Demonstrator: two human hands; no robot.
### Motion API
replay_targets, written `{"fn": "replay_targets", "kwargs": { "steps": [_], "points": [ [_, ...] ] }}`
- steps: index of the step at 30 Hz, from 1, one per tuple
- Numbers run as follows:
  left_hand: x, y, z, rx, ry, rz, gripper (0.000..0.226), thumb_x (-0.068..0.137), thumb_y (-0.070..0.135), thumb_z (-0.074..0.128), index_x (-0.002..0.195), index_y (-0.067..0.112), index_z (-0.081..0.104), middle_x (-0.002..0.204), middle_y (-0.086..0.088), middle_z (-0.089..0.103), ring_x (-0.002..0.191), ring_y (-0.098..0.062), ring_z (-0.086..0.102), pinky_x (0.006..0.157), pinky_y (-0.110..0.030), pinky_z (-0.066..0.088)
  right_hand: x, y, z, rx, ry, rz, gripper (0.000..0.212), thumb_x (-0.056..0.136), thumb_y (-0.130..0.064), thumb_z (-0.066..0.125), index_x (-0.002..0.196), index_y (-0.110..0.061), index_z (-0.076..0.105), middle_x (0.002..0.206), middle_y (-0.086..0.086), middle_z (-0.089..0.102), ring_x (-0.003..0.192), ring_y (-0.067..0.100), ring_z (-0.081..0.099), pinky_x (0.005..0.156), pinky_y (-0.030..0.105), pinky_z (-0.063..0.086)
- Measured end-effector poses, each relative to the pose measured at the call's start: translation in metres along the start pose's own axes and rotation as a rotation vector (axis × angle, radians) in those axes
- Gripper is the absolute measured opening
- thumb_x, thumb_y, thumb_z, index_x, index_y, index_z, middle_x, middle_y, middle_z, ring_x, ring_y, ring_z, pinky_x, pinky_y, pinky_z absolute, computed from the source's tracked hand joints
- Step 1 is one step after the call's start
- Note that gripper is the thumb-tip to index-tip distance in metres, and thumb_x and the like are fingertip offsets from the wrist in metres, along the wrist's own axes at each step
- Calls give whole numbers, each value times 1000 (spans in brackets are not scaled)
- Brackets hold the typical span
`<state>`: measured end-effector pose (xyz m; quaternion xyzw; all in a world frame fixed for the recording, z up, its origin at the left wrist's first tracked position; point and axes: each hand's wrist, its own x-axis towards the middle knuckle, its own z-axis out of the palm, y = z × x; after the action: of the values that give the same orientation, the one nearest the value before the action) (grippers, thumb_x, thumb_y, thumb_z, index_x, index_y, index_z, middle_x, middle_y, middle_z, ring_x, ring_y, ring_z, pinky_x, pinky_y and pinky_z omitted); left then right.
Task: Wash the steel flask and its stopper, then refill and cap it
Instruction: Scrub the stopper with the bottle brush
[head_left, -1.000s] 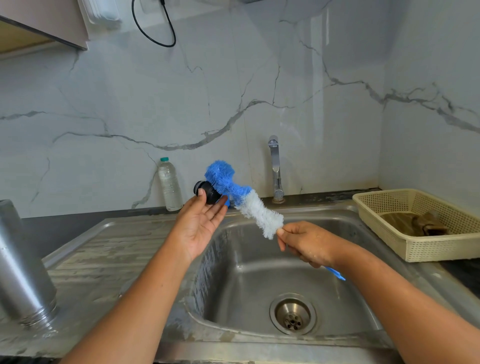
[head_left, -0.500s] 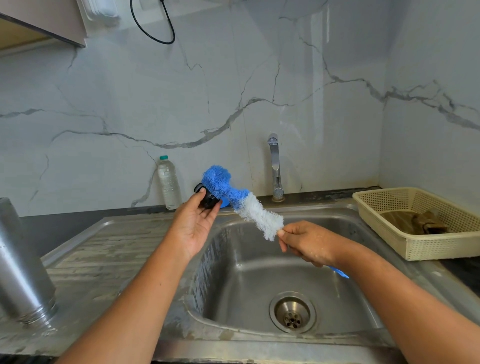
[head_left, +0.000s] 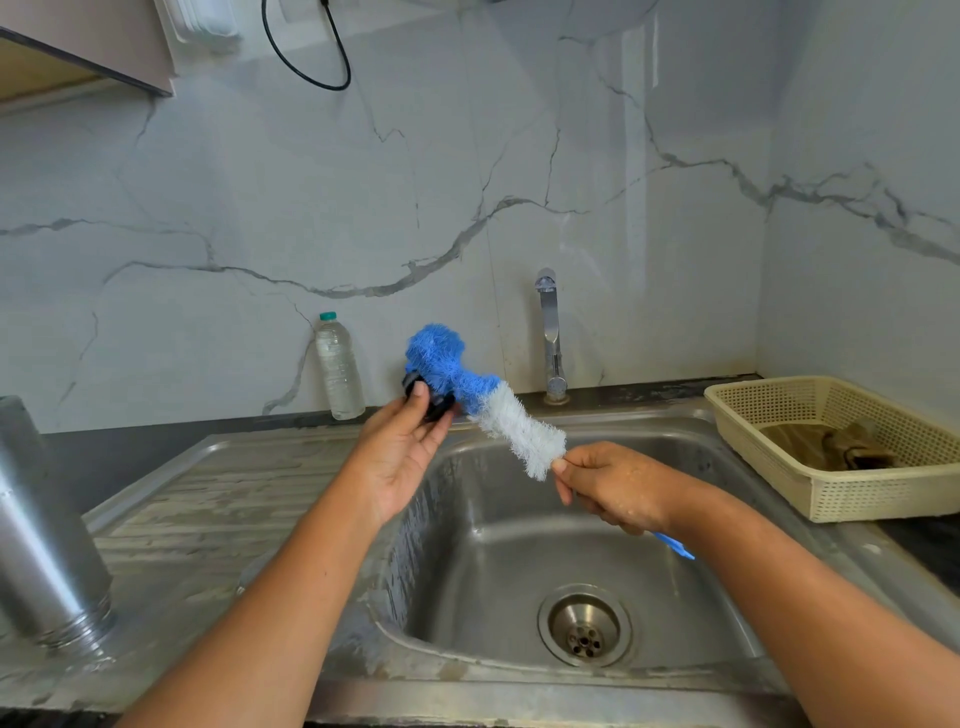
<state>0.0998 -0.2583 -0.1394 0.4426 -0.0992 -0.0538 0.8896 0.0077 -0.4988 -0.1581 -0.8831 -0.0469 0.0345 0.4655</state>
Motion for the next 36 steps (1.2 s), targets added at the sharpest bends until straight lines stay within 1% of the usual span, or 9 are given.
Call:
{"fn": "replay_targets", "kwargs": {
  "steps": [2, 7, 14, 18, 22, 25, 28, 32, 36],
  "points": [
    [-2, -3, 5, 5, -29, -12, 34, 100, 15, 63, 128, -4, 60, 126, -20, 72, 121, -28, 69, 100, -36, 57, 0, 0, -1, 23, 7, 2, 39, 108, -40, 43, 82, -17, 60, 60, -3, 35, 50, 11, 26, 47, 30, 20],
    [4, 7, 2, -169, 35, 63, 36, 100, 21, 62, 129, 0, 61, 128, -18, 72, 122, -26, 69, 101, -35, 56, -4, -1, -4, 29, -51, 13, 38, 109, -38, 42, 83, -16, 59, 59, -4, 36, 49, 10, 25, 47, 28, 20],
    [-5, 1, 6, -110, -81, -43, 44, 95, 19, 65, 133, -2, 58, 132, -22, 69, 121, -29, 69, 99, -37, 58, -5, -3, -3, 73, -28, -5, 37, 110, -38, 41, 86, -15, 58, 61, -3, 34, 49, 10, 25, 45, 26, 20],
    [-2, 0, 5, -120, -43, -29, 37, 92, 18, 67, 125, 2, 64, 131, -20, 70, 117, -29, 71, 105, -40, 55, -6, -3, -3, 82, -29, -10, 36, 110, -36, 41, 86, -14, 57, 62, -2, 34, 48, 10, 24, 45, 26, 20],
    [1, 1, 4, -81, 8, 5, 22, 102, 16, 60, 119, 4, 66, 127, -19, 71, 111, -26, 74, 104, -39, 55, -6, -4, -1, 69, -41, -15, 37, 110, -37, 41, 86, -14, 58, 62, -2, 34, 49, 10, 24, 46, 27, 20],
    [1, 1, 3, -110, 23, -13, 28, 104, 16, 58, 127, 0, 62, 129, -22, 70, 116, -29, 72, 102, -42, 57, -5, -4, -1, 53, -25, -13, 37, 110, -37, 41, 85, -15, 58, 62, -2, 34, 51, 11, 24, 48, 28, 20],
    [1, 1, 6, -148, 13, -1, 33, 103, 18, 61, 130, 1, 61, 127, -19, 72, 116, -28, 72, 102, -42, 56, -5, -4, 2, 28, -28, -8, 39, 109, -38, 41, 83, -16, 59, 62, -3, 35, 50, 10, 25, 47, 27, 21],
    [4, 6, 7, -194, 68, 59, 29, 104, 25, 58, 122, 3, 64, 123, -16, 75, 112, -24, 74, 98, -39, 59, -4, -3, 3, 29, -55, 7, 38, 109, -39, 41, 84, -16, 59, 60, -4, 37, 48, 10, 25, 46, 25, 21],
    [6, 11, 3, -182, 104, 86, 30, 104, 28, 57, 120, 3, 63, 127, -17, 72, 121, -26, 68, 106, -39, 54, -3, -2, 3, 7, -53, 21, 39, 109, -39, 41, 84, -17, 60, 59, -6, 39, 48, 9, 27, 46, 25, 22]
  ]
}}
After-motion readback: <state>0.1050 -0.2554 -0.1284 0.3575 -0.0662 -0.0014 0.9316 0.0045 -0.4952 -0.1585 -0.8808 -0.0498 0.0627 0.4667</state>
